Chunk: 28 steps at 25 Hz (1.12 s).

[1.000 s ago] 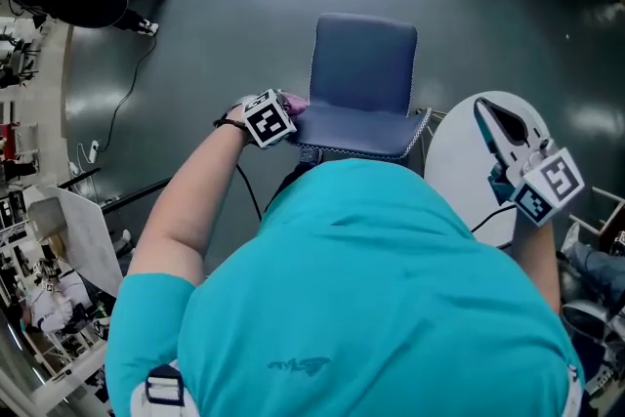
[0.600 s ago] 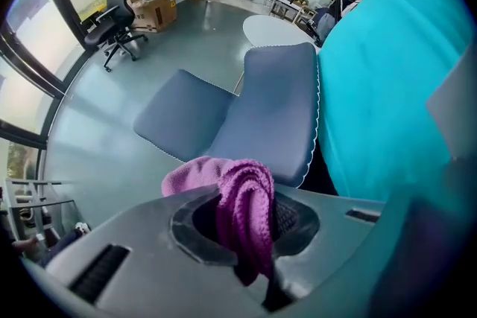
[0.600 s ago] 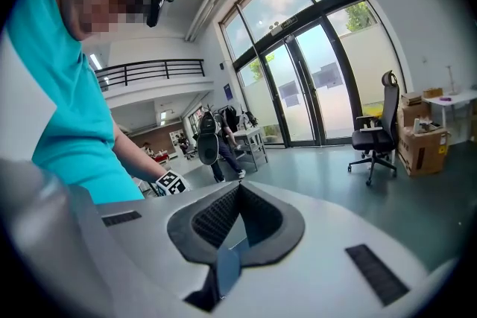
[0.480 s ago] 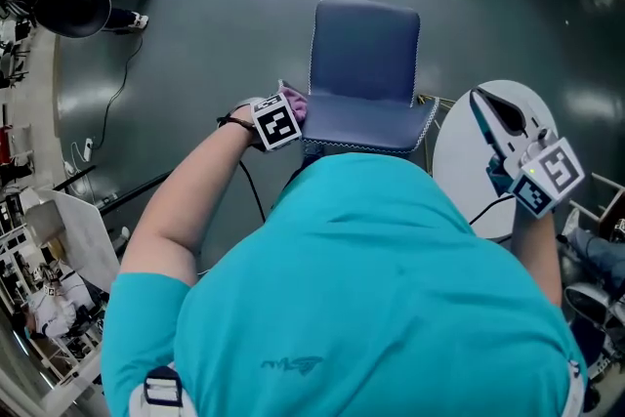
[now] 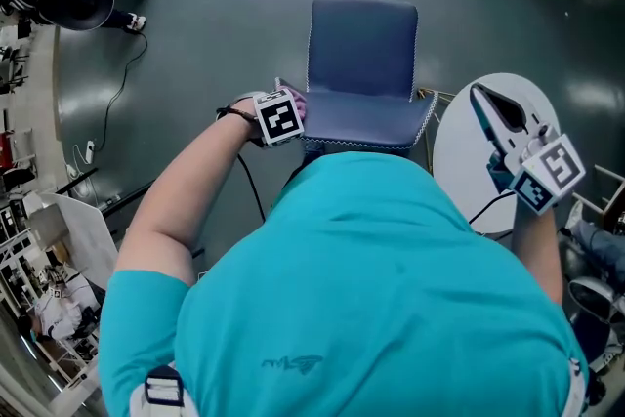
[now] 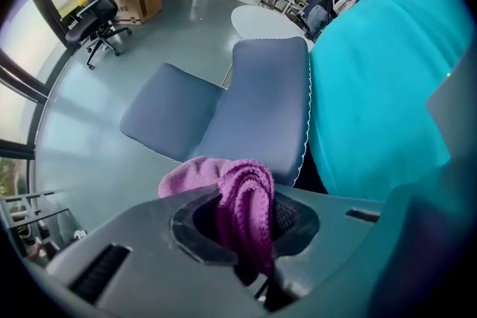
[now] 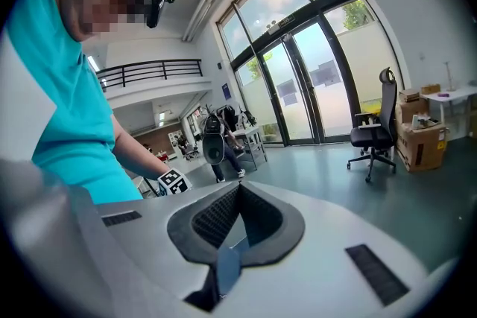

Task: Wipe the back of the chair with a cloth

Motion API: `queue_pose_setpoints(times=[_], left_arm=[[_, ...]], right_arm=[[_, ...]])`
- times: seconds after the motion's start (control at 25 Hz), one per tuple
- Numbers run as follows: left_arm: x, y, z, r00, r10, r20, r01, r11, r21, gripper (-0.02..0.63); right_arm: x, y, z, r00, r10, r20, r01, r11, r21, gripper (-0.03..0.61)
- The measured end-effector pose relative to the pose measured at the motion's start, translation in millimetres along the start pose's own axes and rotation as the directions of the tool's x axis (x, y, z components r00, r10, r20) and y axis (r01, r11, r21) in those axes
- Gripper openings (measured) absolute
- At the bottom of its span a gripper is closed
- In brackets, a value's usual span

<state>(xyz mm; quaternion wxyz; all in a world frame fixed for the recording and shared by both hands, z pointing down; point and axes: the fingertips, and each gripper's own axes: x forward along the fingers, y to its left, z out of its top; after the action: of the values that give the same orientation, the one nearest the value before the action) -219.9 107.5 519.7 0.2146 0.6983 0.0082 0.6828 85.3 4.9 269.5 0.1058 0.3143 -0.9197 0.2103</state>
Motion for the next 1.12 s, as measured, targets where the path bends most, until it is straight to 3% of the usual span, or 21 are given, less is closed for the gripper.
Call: queue_pose_setpoints(times=[0.2,0.4,0.64,0.92,1.12], left_arm=[[-4,-4,0,0.997,-0.045,-0.055,0.047,0.998,0.040,0.058],[-5,-10,17,0.995,-0.093,-0.039,0.095,0.994,0.049,0.058],[-3,-14,22,0.990,-0.106,-0.093,0.113,0.990,0.079,0.058],[-4,-24,42,0.986,-0.144,-0.079,0.151,0.986,0.077,0.058],[-3,-26,51,0.984,-0.137,-0.116,0.150,0.982,0.115,0.058]], right_arm=[[-6,-1,-3,1.000,-0.016,0.010,0.016,1.000,0.015,-0.009],[-19,-4,-10,0.999,-0.036,0.020,0.036,0.999,0.031,-0.009],[-31,-8,-18,0.998,-0.058,0.033,0.056,0.998,0.041,-0.009],[-40,-14,-23,0.996,-0.078,0.045,0.076,0.996,0.042,-0.009],[-42,-18,-25,0.995,-0.087,0.053,0.085,0.996,0.039,-0.009]])
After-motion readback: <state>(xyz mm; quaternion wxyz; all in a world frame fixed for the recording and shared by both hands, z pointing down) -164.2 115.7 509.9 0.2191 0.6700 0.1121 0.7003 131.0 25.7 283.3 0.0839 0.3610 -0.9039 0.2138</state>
